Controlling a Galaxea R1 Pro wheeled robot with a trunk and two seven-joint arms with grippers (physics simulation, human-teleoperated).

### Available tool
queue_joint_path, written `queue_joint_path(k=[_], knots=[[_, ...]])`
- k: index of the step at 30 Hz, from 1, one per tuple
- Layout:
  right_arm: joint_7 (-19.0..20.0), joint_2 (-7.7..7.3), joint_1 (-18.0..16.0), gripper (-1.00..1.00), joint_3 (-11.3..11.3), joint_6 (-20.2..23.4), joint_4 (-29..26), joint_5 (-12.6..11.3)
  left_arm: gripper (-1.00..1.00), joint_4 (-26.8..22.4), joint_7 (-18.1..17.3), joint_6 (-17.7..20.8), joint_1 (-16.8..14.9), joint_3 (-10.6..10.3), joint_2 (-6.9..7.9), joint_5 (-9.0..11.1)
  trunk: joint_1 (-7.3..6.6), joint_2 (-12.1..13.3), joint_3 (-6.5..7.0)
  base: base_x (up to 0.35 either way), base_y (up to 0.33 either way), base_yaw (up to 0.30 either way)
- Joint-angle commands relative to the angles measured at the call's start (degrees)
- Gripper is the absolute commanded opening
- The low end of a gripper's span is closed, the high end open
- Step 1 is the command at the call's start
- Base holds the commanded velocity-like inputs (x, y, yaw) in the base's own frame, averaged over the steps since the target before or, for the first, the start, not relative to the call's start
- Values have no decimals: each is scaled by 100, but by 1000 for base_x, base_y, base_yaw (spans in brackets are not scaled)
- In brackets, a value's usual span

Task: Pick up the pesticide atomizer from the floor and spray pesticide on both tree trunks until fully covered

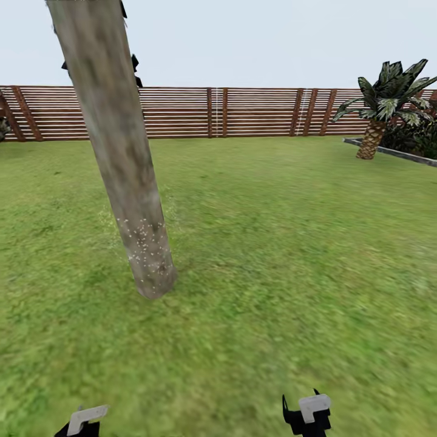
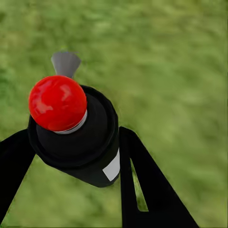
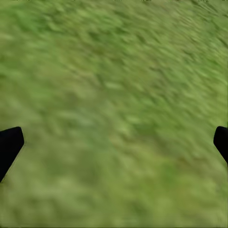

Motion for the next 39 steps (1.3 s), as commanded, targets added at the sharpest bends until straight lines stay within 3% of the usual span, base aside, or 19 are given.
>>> queue_joint_path(k=[1,4,8,14,18,39], knots=[[-1,0,1,100,1,0,2,0,-100,45,2,-67,-1,-6,-2,44,0,0,0,0,0,255],[1,0,4,100,1,0,27,0,-100,88,4,-131,5,-11,-3,247,0,0,0,-128,0,270],[1,8,5,100,1,0,38,0,-100,99,4,-142,7,-14,-18,307,0,0,0,-310,35,276],[-5,25,5,100,1,4,37,0,-100,122,4,-136,6,-14,-20,316,0,0,0,-302,174,278],[-7,111,5,100,1,9,37,0,-100,126,4,-136,5,-14,-20,318,0,0,0,-240,168,285],[11,141,5,100,1,18,39,0,-100,128,4,-125,7,-14,-25,309,0,0,0,-6,4,286]])
